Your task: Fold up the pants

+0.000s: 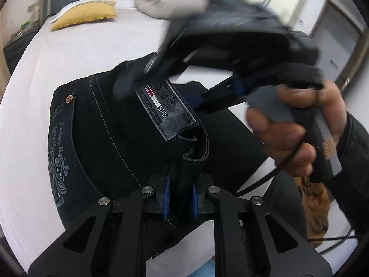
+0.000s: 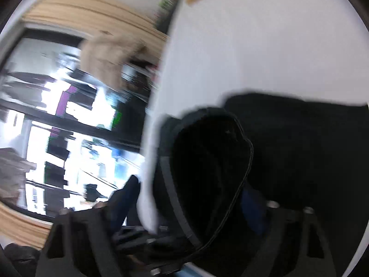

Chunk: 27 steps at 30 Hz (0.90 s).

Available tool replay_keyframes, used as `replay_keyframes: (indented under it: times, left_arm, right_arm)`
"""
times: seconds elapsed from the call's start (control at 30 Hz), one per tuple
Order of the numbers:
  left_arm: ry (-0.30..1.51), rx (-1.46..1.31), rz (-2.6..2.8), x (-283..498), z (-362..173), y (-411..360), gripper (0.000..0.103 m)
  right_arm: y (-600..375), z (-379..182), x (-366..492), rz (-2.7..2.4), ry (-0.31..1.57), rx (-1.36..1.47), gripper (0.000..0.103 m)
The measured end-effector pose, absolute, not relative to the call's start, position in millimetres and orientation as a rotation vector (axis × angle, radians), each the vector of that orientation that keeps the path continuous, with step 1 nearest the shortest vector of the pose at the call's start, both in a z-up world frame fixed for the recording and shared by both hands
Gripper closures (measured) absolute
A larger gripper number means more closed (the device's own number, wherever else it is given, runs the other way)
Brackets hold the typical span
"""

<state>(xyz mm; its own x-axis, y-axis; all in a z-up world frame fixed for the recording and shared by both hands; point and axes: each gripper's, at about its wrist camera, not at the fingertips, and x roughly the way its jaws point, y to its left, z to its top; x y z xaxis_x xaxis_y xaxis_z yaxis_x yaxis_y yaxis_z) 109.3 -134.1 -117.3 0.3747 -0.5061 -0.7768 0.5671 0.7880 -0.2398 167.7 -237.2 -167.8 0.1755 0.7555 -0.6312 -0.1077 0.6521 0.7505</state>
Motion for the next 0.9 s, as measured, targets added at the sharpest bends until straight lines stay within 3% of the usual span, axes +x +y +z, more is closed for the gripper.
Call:
replay_keyframes:
  times: [0.03, 0.13, 0.37, 0.47, 0.9]
  left_arm:
    - [0.967, 0.087, -0.690, 111, -118, -138, 0.090]
    - [0.964, 0.111, -0.700, 110, -121, -144, 0.090]
    - [0.956, 0.116, -0.719, 115, -125, -141, 0.090]
    - [0.951, 0.120, -0.732, 113, -130, -140, 0.090]
    - [0.933, 0.218, -0.793, 119, -126, -214, 0.090]
  right_arm:
    - [-237, -177, 167, 0.666, 1.283, 0.642, 0.044]
    - [-250, -193, 171, 0.624, 1.297, 0.696, 0.058]
    - [-267, -188, 168, 0.607, 1.250, 0.734, 0.083]
    - [-272, -184, 168, 0.594, 1.235, 0.719, 0.087]
    - [-341, -167, 179, 0.503, 1.242, 0.591, 0.088]
